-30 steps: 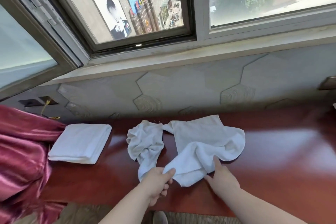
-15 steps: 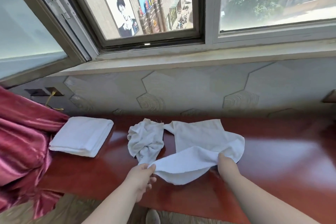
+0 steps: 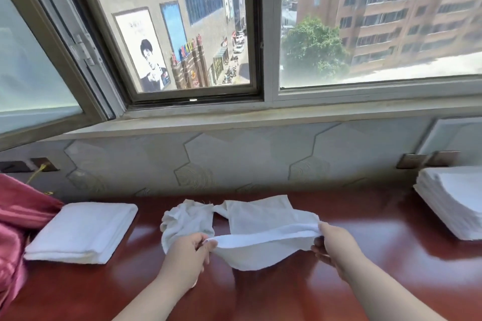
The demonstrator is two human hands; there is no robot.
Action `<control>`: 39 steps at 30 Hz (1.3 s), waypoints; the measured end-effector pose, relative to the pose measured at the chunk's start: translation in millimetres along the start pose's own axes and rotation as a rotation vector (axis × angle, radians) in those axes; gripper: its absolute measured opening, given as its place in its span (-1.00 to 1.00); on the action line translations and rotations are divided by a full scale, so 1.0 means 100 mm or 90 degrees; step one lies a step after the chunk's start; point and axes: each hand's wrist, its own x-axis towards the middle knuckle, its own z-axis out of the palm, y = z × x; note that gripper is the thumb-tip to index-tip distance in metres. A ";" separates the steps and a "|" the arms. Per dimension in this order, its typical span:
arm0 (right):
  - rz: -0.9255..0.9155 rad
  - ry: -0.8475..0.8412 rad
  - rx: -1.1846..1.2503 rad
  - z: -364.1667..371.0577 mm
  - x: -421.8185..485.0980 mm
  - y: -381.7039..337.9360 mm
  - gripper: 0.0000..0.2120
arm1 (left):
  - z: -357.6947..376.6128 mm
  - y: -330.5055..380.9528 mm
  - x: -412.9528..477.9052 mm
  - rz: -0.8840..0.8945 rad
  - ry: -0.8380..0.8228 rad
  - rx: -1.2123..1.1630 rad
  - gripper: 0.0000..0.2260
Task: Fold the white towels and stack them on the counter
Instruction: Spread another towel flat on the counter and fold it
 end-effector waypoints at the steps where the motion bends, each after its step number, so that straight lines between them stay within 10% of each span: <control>1: -0.015 0.010 0.005 -0.07 -0.07 0.02 -0.72 | -0.04 0.03 -0.04 0.017 -0.014 0.010 -0.80; 14: 0.007 0.072 0.173 -0.19 -1.37 0.49 -0.42 | -0.32 -0.28 -1.07 0.270 -0.005 0.108 -0.86; 19: -0.042 0.068 0.040 -0.26 -1.82 0.87 -0.67 | -0.39 -0.45 -1.50 0.191 0.010 0.081 -0.93; 26: -0.139 0.089 -0.119 -0.53 -2.18 1.08 -0.47 | -0.39 -0.44 -1.99 0.117 0.007 -0.083 -0.81; 39: -0.137 -0.130 -0.143 -1.12 -2.41 1.46 -0.60 | 0.05 -0.31 -2.78 0.062 0.170 -0.069 -0.73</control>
